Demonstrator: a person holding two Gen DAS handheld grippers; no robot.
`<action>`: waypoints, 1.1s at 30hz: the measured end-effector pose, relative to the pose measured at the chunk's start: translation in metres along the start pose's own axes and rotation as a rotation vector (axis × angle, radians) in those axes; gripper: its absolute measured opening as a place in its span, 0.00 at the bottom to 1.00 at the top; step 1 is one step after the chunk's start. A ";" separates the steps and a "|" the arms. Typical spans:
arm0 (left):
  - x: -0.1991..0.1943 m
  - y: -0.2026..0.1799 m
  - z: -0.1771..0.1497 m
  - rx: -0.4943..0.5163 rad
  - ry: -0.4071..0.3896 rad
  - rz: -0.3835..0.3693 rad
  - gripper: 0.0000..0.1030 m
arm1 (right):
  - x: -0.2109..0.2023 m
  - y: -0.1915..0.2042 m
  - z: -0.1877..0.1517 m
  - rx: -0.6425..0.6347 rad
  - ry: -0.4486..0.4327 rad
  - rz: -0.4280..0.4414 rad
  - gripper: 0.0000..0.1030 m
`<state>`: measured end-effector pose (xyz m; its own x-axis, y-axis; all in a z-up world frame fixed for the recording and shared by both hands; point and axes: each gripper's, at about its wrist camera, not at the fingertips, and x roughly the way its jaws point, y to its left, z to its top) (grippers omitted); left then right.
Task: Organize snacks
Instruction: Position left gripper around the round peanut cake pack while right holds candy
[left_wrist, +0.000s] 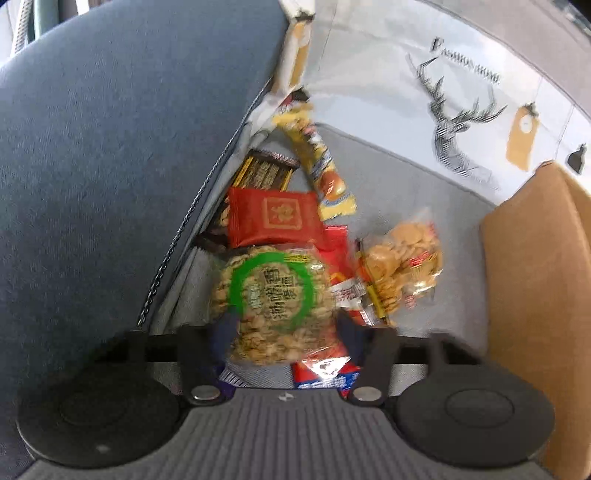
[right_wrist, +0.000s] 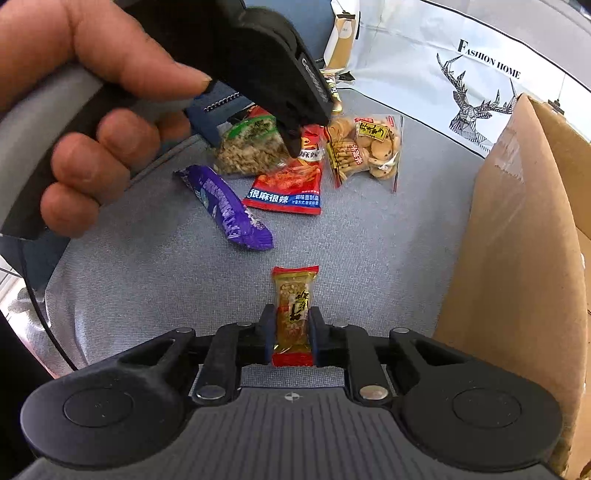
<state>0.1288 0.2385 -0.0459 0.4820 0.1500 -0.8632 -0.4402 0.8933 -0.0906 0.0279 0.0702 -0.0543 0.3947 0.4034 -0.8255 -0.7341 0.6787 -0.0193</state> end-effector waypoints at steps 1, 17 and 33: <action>-0.002 0.000 0.000 -0.002 -0.007 -0.011 0.37 | 0.000 0.000 0.000 0.002 0.001 -0.001 0.18; 0.023 -0.008 -0.010 -0.001 0.078 0.110 0.87 | 0.006 0.001 0.001 0.002 0.020 -0.002 0.19; -0.031 0.030 -0.002 -0.211 -0.130 -0.131 0.52 | 0.002 0.002 0.001 0.013 0.011 0.000 0.19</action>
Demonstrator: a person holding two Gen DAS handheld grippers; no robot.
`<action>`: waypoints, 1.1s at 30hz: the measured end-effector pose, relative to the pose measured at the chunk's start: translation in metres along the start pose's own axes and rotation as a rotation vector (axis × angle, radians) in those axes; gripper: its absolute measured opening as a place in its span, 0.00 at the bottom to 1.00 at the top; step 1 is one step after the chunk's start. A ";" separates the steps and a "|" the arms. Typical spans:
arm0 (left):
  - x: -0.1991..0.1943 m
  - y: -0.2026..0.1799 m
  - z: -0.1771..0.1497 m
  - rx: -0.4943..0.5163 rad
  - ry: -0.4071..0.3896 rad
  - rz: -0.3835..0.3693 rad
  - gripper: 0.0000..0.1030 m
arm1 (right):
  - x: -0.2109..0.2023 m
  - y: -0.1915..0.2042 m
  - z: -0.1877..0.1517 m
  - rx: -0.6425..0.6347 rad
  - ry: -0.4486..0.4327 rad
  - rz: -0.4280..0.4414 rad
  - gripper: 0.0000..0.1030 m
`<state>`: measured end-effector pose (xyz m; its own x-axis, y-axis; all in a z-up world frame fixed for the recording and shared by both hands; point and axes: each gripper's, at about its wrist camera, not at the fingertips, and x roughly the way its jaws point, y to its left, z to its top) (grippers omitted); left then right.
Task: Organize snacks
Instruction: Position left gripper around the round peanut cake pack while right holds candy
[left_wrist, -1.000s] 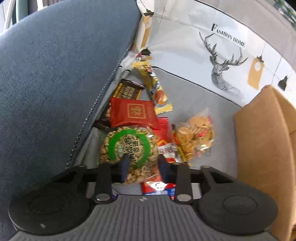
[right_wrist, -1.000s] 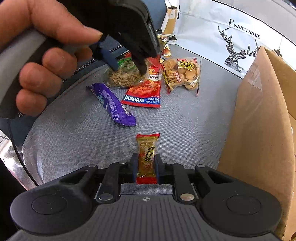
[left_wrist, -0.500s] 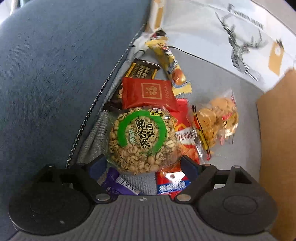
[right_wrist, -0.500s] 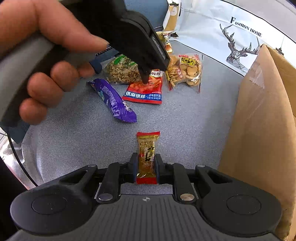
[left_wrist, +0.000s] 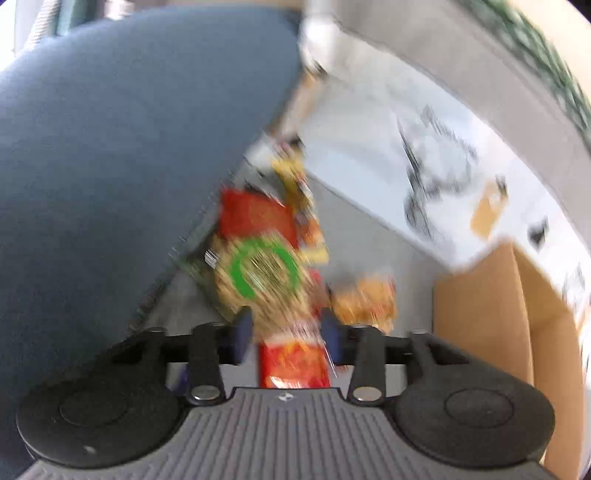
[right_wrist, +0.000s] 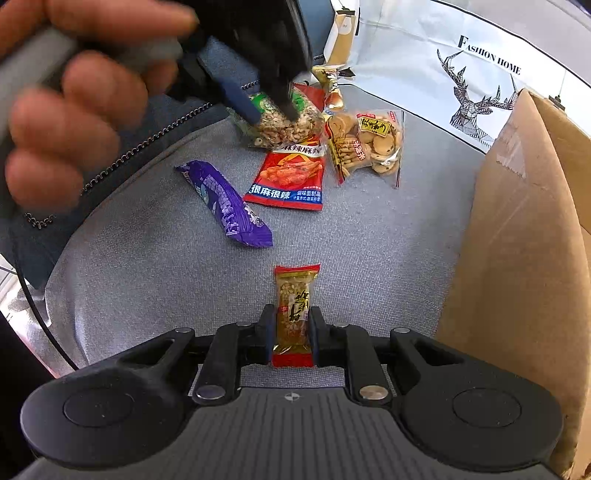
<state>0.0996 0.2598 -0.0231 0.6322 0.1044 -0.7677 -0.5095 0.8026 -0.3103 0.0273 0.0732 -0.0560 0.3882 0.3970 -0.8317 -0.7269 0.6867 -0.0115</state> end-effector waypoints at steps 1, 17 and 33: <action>-0.001 0.005 0.001 -0.029 -0.007 0.010 0.56 | 0.000 -0.001 0.000 0.002 0.000 0.002 0.19; 0.061 -0.004 0.010 -0.267 0.067 0.167 0.91 | 0.003 -0.003 0.000 0.019 0.003 0.015 0.20; 0.030 -0.011 0.005 -0.056 0.052 0.112 0.67 | 0.004 0.002 0.002 0.006 -0.006 0.008 0.18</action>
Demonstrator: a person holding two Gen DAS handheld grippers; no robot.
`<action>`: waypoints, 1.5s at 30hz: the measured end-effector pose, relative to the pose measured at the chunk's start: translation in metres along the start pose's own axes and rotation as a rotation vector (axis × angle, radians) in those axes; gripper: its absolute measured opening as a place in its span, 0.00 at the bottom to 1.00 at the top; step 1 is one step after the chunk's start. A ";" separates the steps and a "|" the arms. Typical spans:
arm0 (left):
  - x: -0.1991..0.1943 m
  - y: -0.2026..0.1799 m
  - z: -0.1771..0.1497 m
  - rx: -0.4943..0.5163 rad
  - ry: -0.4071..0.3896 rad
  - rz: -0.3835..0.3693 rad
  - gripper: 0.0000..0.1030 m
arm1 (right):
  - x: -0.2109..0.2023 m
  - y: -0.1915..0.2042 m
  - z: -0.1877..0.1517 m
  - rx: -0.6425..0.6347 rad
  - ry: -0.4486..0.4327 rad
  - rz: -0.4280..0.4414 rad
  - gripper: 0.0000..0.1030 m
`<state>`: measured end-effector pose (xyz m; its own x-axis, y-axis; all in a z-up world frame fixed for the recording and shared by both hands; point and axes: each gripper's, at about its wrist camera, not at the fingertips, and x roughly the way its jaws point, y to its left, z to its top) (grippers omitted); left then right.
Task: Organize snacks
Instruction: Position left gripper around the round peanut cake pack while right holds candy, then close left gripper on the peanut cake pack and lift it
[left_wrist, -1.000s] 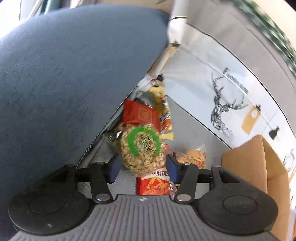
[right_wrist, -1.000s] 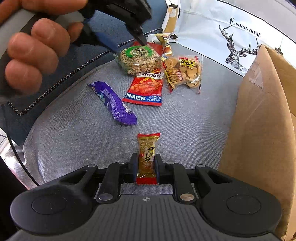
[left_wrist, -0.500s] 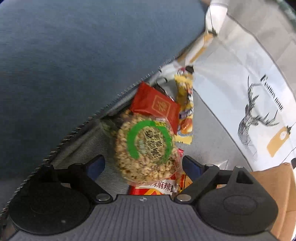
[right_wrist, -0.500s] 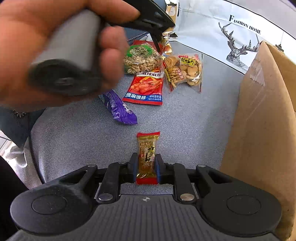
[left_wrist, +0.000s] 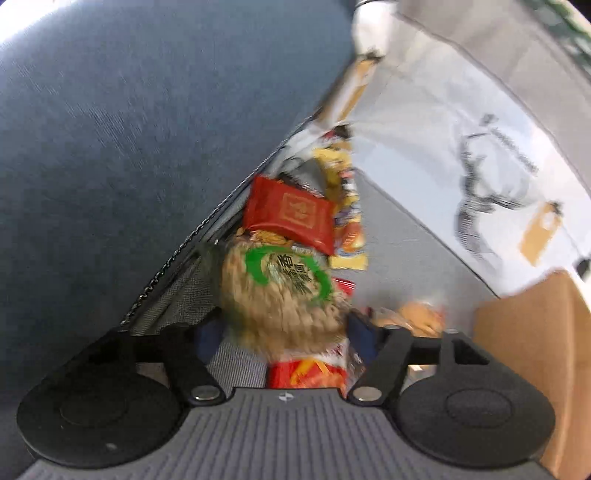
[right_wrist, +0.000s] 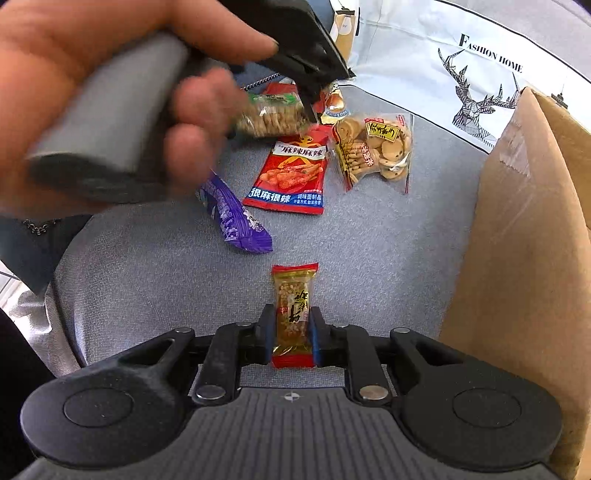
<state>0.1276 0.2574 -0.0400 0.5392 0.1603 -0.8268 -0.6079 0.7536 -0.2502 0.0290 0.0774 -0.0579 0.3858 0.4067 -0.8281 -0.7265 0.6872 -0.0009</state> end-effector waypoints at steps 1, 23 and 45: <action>-0.007 0.000 -0.002 0.022 -0.009 -0.017 0.64 | -0.001 0.000 0.000 0.000 -0.004 -0.002 0.18; 0.003 0.023 -0.010 -0.111 0.089 0.025 0.90 | 0.000 0.010 0.001 0.007 0.005 0.000 0.19; 0.020 0.007 0.002 -0.093 0.032 0.138 0.78 | 0.000 0.010 0.005 0.016 0.000 -0.026 0.18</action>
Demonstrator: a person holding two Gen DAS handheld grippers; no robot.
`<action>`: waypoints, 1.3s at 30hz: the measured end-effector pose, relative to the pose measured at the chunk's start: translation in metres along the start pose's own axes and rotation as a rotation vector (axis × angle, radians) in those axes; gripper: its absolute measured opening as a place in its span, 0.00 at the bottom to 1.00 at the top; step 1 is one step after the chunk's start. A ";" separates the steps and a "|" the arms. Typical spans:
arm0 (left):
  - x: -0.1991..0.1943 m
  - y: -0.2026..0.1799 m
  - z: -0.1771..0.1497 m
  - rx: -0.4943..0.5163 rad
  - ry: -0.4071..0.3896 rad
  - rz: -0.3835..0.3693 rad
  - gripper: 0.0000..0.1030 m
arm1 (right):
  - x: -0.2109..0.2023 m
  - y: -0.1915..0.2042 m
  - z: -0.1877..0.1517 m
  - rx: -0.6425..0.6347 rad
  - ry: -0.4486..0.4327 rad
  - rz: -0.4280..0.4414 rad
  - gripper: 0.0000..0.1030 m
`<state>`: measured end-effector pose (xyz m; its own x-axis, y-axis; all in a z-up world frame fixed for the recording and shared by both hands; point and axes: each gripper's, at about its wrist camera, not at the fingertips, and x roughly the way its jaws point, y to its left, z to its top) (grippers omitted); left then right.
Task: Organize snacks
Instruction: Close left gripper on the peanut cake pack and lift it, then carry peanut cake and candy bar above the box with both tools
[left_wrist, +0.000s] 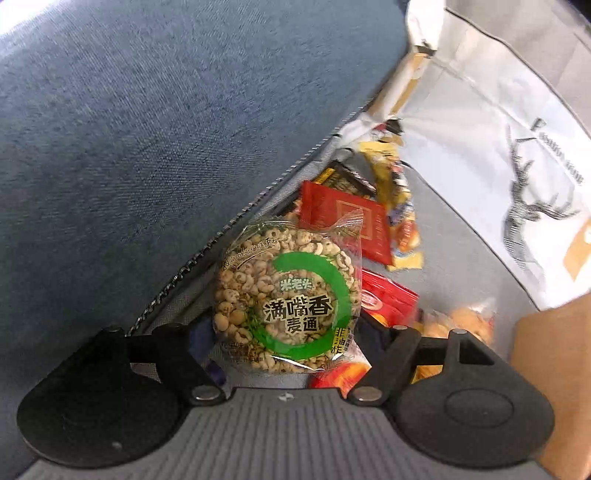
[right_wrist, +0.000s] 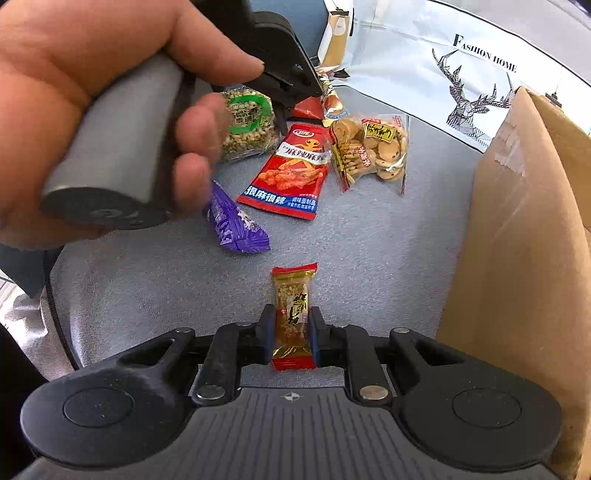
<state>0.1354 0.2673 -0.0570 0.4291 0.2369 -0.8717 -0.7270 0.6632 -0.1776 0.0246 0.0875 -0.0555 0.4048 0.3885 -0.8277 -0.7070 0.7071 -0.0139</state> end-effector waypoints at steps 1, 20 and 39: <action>-0.005 0.000 -0.001 0.012 -0.001 -0.023 0.78 | -0.001 0.000 0.001 0.003 -0.006 -0.003 0.18; -0.119 -0.032 -0.023 0.258 -0.279 -0.383 0.78 | -0.112 -0.044 0.039 0.106 -0.327 -0.070 0.17; -0.147 -0.164 -0.099 0.512 -0.354 -0.548 0.78 | -0.143 -0.255 0.012 0.468 -0.426 -0.294 0.17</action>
<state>0.1386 0.0537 0.0549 0.8570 -0.0609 -0.5117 -0.0689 0.9706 -0.2308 0.1535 -0.1410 0.0726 0.8010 0.2726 -0.5329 -0.2480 0.9614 0.1190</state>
